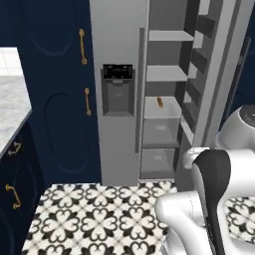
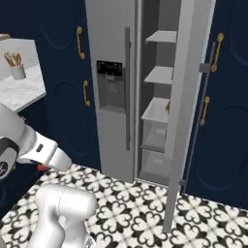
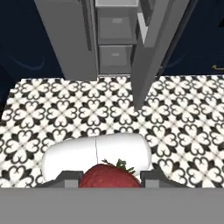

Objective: Take the strawberry from the fridge and place it on top of the pancake, located on the dining counter.

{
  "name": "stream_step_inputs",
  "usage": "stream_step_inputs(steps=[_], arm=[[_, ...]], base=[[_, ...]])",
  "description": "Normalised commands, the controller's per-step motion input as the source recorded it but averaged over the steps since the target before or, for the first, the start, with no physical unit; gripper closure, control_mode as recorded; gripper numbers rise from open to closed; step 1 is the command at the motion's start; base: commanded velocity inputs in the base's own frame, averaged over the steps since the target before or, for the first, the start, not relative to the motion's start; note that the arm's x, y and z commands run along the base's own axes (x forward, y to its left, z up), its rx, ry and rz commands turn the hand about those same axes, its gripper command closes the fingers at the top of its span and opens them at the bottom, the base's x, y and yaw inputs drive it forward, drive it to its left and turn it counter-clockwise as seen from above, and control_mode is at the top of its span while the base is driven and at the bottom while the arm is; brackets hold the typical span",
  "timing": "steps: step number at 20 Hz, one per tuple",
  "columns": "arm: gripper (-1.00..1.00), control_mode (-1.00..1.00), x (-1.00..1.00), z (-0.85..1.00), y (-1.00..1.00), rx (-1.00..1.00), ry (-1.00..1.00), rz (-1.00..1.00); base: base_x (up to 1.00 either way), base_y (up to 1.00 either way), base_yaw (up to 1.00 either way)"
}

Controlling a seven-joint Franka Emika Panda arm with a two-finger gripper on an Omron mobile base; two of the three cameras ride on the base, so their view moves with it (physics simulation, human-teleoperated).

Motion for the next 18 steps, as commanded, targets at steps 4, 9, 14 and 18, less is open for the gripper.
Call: stream_step_inputs(steps=[4,9,14,18], arm=[[1.0,1.0,0.0,0.0,0.0,0.0,0.0,0.0],[1.0,1.0,0.0,0.0,0.0,0.0,0.0,0.0],[1.0,1.0,0.0,0.0,0.0,0.0,0.0,0.0],[1.0,1.0,0.0,0.0,0.0,0.0,0.0,0.0]], base=[[-1.0,-0.12,0.66],[-1.0,0.0,0.67],[-1.0,0.08,0.69],[-0.83,0.2,0.71]])
